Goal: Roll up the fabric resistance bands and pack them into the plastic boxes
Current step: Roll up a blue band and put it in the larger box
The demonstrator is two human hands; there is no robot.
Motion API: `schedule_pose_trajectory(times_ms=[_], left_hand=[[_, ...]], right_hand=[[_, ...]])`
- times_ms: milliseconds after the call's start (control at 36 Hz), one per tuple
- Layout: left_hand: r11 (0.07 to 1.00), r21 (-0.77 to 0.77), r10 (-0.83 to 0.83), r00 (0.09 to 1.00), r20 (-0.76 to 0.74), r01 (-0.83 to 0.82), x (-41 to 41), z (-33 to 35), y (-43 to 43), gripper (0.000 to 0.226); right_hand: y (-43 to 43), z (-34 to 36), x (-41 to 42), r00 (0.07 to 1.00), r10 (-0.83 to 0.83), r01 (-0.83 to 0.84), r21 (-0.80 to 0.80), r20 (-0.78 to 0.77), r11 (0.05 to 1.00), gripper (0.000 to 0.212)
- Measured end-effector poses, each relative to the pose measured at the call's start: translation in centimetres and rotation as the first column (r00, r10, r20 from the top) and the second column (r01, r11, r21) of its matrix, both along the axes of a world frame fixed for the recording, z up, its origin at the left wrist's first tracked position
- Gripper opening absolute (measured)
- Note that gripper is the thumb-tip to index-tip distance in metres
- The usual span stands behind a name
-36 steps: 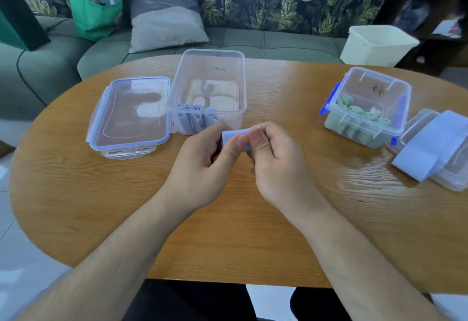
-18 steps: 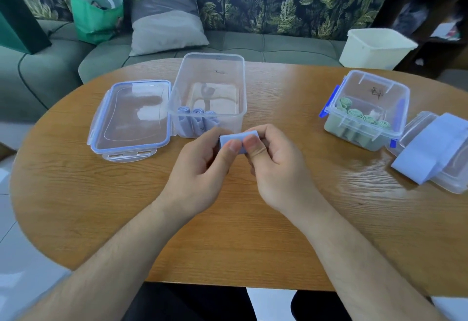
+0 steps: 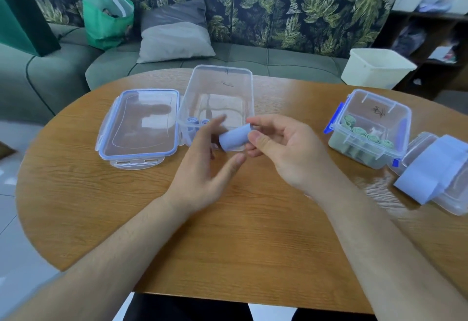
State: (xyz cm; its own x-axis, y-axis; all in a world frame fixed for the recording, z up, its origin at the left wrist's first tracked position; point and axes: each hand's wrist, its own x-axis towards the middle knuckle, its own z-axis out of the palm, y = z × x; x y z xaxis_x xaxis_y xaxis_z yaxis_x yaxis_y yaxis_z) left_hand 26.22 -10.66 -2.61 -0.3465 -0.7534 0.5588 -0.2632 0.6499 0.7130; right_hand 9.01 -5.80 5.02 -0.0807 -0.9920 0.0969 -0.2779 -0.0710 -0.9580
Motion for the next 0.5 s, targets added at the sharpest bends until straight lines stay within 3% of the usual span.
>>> schedule_pose_trajectory(times_ms=[83,167,333,500], left_hand=[[0.931,-0.268,0.273,0.96,0.062,-0.247,0.4,-1.0,-1.0,0.063],[0.856,-0.356,0.445,0.884,0.142,-0.373,0.2,-1.7,-1.9,0.054],[0.861,-0.394,0.444,0.854,0.27,-0.323,-0.3,-2.4,-2.5,0.054],[0.834,-0.435,0.477,0.84,0.258,-0.34,-0.4,-2.6,-2.8,0.049]], right_hand=[[-2.6,1.4,-0.2,0.972,-0.046,0.032,-0.061,-0.232,0.998,0.021],[-5.8,2.7,-0.7,0.879,-0.056,0.02,-0.08,-0.473,0.997,0.015],[-11.3,3.0,-0.4,0.578,0.051,-0.037,0.036,-0.815,0.999,0.019],[-12.9,2.2,1.2,0.352,0.256,-0.138,0.221,-0.9,0.966,0.024]])
